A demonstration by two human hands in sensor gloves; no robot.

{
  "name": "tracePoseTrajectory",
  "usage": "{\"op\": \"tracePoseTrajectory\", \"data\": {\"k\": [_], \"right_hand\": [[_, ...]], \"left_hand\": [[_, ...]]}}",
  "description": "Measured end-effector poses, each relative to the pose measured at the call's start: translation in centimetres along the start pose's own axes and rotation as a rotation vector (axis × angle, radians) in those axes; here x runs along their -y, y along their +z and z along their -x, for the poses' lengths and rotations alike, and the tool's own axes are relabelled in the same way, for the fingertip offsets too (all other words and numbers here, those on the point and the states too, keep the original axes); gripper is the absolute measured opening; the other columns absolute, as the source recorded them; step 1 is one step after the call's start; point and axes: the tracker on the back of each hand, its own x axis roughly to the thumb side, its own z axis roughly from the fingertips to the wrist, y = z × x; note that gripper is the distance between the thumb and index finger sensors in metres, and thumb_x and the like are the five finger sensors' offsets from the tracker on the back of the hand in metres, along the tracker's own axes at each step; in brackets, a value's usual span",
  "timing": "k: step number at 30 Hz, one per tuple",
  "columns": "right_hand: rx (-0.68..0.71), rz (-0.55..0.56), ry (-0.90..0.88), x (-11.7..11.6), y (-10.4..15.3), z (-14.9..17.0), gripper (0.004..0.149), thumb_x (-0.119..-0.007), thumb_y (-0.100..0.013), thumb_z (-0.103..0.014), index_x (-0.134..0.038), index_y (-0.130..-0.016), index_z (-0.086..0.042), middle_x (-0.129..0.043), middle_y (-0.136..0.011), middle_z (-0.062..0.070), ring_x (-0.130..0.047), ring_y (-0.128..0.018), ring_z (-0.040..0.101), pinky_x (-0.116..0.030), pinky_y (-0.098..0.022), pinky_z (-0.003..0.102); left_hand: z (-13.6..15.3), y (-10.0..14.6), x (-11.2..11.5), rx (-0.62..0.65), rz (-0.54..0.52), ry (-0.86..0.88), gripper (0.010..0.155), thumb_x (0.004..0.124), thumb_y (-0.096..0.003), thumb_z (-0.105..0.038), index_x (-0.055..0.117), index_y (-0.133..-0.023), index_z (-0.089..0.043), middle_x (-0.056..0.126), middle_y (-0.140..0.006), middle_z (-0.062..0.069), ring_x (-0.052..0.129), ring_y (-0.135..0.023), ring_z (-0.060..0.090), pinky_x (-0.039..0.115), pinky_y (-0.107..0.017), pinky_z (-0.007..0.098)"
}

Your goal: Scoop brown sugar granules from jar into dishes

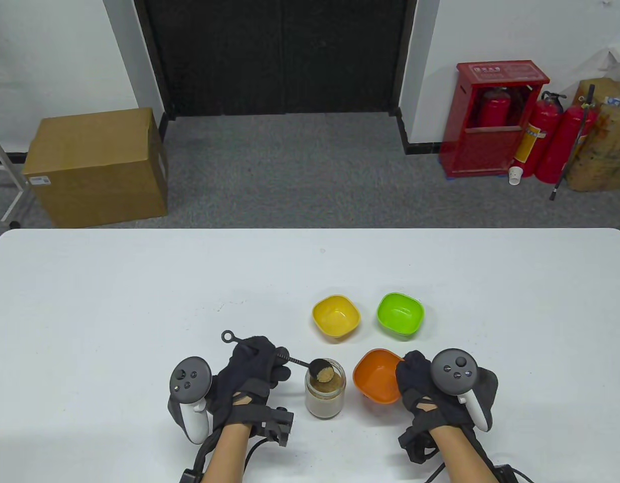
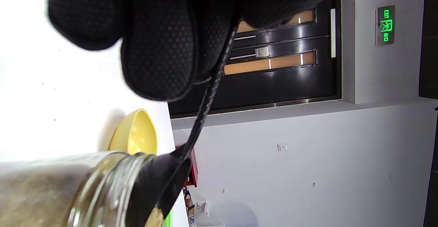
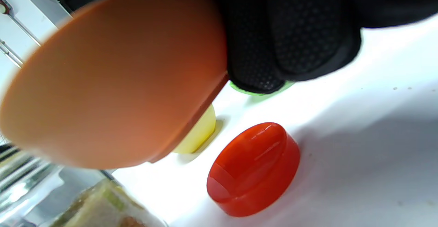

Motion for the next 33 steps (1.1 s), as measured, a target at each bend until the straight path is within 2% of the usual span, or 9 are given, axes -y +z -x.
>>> {"op": "tracePoseTrajectory", "data": {"k": [9, 21, 28, 33], "right_hand": [[0.009, -0.004, -0.027, 0.1, 0.0, 0.0, 0.047, -0.074, -0.057, -0.032, -0.077, -0.088, 0.003, -0.100, -0.057, 0.020, -0.095, -0.033, 0.036, -0.081, -0.020, 0.055], [0.003, -0.020, -0.075, 0.0, -0.1, -0.1, 0.047, -0.074, -0.057, -0.032, -0.077, -0.088, 0.003, -0.101, -0.056, 0.020, -0.095, -0.032, 0.036, -0.081, -0.019, 0.055], [0.015, -0.020, -0.099, 0.1, 0.1, -0.2, 0.047, -0.074, -0.057, -0.032, -0.077, -0.088, 0.003, -0.101, -0.056, 0.020, -0.095, -0.032, 0.035, -0.081, -0.019, 0.055], [0.023, -0.022, -0.111, 0.1, 0.1, -0.3, 0.047, -0.074, -0.057, -0.032, -0.077, -0.088, 0.003, -0.101, -0.055, 0.020, -0.095, -0.032, 0.035, -0.081, -0.018, 0.055]], "left_hand": [[-1.5, -0.3, 1.1, 0.035, 0.052, 0.029, 0.051, 0.075, -0.0593, -0.044, 0.064, -0.096, -0.011, 0.098, -0.079, 0.003, 0.111, -0.055, 0.019, 0.089, -0.047, 0.044], [-3.4, -1.4, 5.4, 0.055, 0.105, 0.042, 0.050, 0.074, -0.0602, -0.045, 0.062, -0.097, -0.012, 0.097, -0.081, 0.001, 0.111, -0.058, 0.017, 0.089, -0.048, 0.043], [-3.2, -1.1, 7.0, 0.099, 0.125, 0.029, 0.050, 0.076, -0.0592, -0.044, 0.063, -0.096, -0.013, 0.097, -0.082, 0.003, 0.110, -0.057, 0.018, 0.088, -0.048, 0.043], [-3.2, -1.0, 7.8, 0.147, 0.196, 0.015, 0.050, 0.079, -0.0577, -0.041, 0.063, -0.097, -0.014, 0.096, -0.084, 0.005, 0.109, -0.060, 0.022, 0.086, -0.049, 0.046]]}}
